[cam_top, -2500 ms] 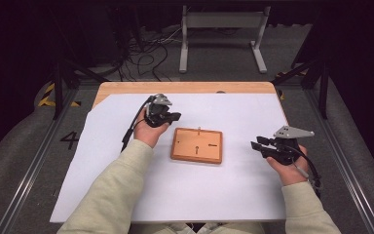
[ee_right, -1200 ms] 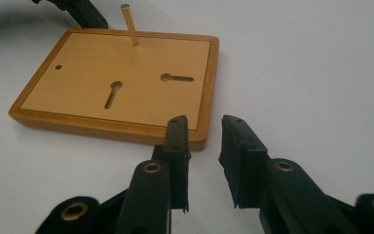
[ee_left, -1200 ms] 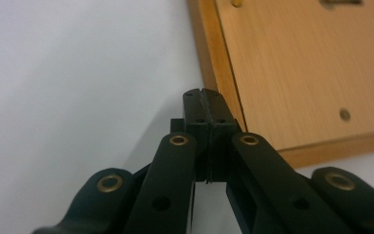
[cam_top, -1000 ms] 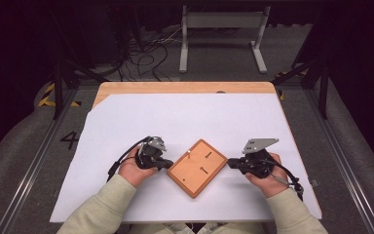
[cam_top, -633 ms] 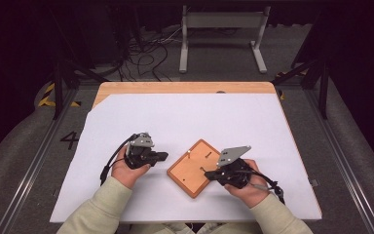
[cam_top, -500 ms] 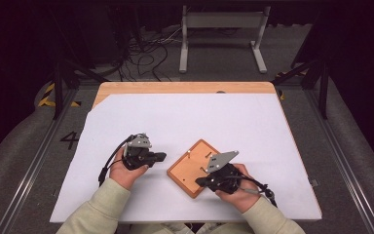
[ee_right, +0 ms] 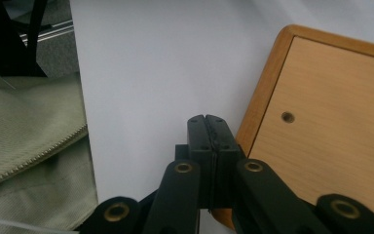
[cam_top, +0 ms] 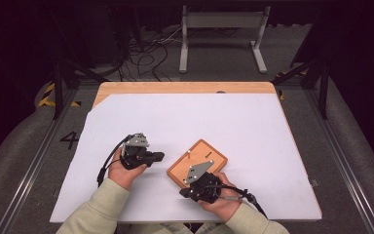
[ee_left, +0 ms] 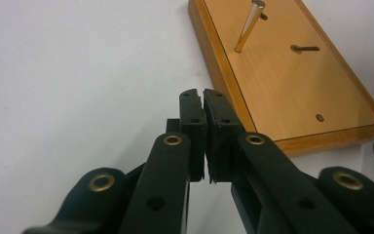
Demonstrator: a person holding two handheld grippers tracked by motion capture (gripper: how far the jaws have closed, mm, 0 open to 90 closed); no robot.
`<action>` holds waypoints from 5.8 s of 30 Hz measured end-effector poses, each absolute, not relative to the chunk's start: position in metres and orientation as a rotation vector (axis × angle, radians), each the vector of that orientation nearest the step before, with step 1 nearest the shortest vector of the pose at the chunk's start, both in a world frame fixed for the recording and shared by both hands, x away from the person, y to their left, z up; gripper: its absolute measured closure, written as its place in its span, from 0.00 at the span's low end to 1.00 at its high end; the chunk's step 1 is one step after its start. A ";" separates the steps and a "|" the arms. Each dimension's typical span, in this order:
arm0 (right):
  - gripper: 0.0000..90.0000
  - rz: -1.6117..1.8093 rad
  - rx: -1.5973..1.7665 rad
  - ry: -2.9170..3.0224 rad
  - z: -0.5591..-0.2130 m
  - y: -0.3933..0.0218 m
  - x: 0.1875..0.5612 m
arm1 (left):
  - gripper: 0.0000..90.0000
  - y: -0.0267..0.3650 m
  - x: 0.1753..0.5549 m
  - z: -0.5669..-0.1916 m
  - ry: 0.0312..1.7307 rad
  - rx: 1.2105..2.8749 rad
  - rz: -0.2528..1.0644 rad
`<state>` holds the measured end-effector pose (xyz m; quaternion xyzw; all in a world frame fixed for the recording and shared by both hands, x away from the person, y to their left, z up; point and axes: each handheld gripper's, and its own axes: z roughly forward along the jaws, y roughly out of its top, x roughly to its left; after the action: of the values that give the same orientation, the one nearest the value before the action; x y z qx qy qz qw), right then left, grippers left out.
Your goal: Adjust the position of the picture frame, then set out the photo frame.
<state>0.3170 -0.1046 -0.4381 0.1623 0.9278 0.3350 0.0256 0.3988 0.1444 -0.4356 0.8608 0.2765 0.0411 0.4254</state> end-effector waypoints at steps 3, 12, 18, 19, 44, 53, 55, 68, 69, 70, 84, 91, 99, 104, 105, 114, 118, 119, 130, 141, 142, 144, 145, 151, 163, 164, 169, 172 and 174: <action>1.00 1.029 0.506 2.880 -0.441 -0.104 0.317 | 0.97 0.145 0.399 -0.435 0.691 2.152 0.101; 1.00 0.880 0.564 2.806 -0.437 -0.130 0.327 | 0.95 0.144 0.401 -0.436 0.693 2.157 0.082; 1.00 0.834 0.655 2.764 -0.438 -0.157 0.340 | 0.95 0.143 0.403 -0.436 0.691 2.154 0.077; 1.00 0.839 0.656 2.765 -0.438 -0.160 0.342 | 0.95 0.143 0.403 -0.436 0.692 2.154 0.076; 1.00 0.683 1.256 2.481 -0.428 -0.225 0.466 | 0.93 0.155 0.400 -0.434 0.722 2.130 0.136; 1.00 0.705 1.164 2.526 -0.433 -0.197 0.481 | 0.93 0.155 0.398 -0.436 0.731 2.135 0.119; 1.00 0.698 1.141 2.539 -0.432 -0.187 0.486 | 0.93 0.155 0.398 -0.435 0.730 2.134 0.118; 1.00 0.693 0.862 2.666 -0.432 -0.118 0.499 | 0.93 0.170 0.403 -0.435 0.800 2.095 0.163; 1.00 0.706 0.857 2.682 -0.432 -0.116 0.500 | 0.93 0.175 0.407 -0.435 0.828 2.078 0.180; 1.00 0.710 0.858 2.693 -0.432 -0.114 0.501 | 0.93 0.179 0.411 -0.435 0.847 2.064 0.197; 1.00 0.869 0.927 2.511 -0.396 -0.184 0.454 | 0.99 0.172 0.461 -0.417 0.839 2.099 0.344; 1.00 0.946 0.964 2.493 -0.393 -0.222 0.419 | 1.00 0.158 0.492 -0.436 0.856 2.127 0.299; 1.00 1.036 0.945 2.491 -0.390 -0.229 0.392 | 1.00 0.153 0.503 -0.459 0.872 2.211 0.218; 1.00 1.057 0.917 2.512 -0.388 -0.225 0.383 | 1.00 0.152 0.498 -0.457 0.871 2.237 0.205; 1.00 1.061 0.912 2.513 -0.388 -0.224 0.382 | 1.00 0.150 0.494 -0.456 0.862 2.244 0.194; 1.00 1.049 0.868 2.561 -0.392 -0.217 0.369 | 1.00 0.137 0.442 -0.453 0.754 2.319 0.048; 1.00 1.088 0.833 2.607 -0.396 -0.212 0.360 | 1.00 0.122 0.413 -0.449 0.665 2.364 0.051; 1.00 1.098 0.812 2.628 -0.398 -0.210 0.355 | 1.00 0.118 0.405 -0.448 0.648 2.369 0.036; 1.00 0.949 0.626 2.831 -0.427 -0.192 0.318 | 0.98 0.125 0.400 -0.438 0.670 2.220 0.078; 1.00 0.792 0.748 2.692 -0.433 -0.212 0.338 | 0.96 0.125 0.405 -0.442 0.674 2.211 0.094; 1.00 0.794 0.774 2.657 -0.434 -0.217 0.342 | 0.96 0.125 0.405 -0.442 0.676 2.210 0.096; 1.00 0.786 0.797 2.645 -0.435 -0.220 0.345 | 0.96 0.125 0.404 -0.442 0.679 2.212 0.103; 1.00 0.799 0.801 2.652 -0.436 -0.221 0.346 | 0.95 0.125 0.404 -0.442 0.678 2.210 0.110; 0.97 0.998 0.786 2.552 -0.410 -0.236 0.350 | 0.88 0.128 0.401 -0.436 0.667 2.174 0.152; 0.61 1.283 0.901 2.286 -0.378 -0.272 0.371 | 0.58 0.135 0.398 -0.415 0.700 2.056 0.253; 0.61 1.283 0.911 2.279 -0.379 -0.273 0.372 | 0.56 0.134 0.398 -0.414 0.695 2.057 0.260; 0.61 1.297 0.930 2.254 -0.381 -0.279 0.379 | 0.55 0.131 0.399 -0.412 0.678 2.026 0.232; 0.60 1.308 0.959 2.249 -0.383 -0.282 0.383 | 0.54 0.123 0.402 -0.413 0.672 2.033 0.213; 0.58 1.290 0.980 2.248 -0.390 -0.287 0.388 | 0.51 0.111 0.404 -0.414 0.656 2.051 0.210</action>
<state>0.3880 -0.2865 -0.3897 0.3475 0.7975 0.4576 0.1842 0.4045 0.1114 -0.4144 0.8369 0.2675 0.0858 0.4697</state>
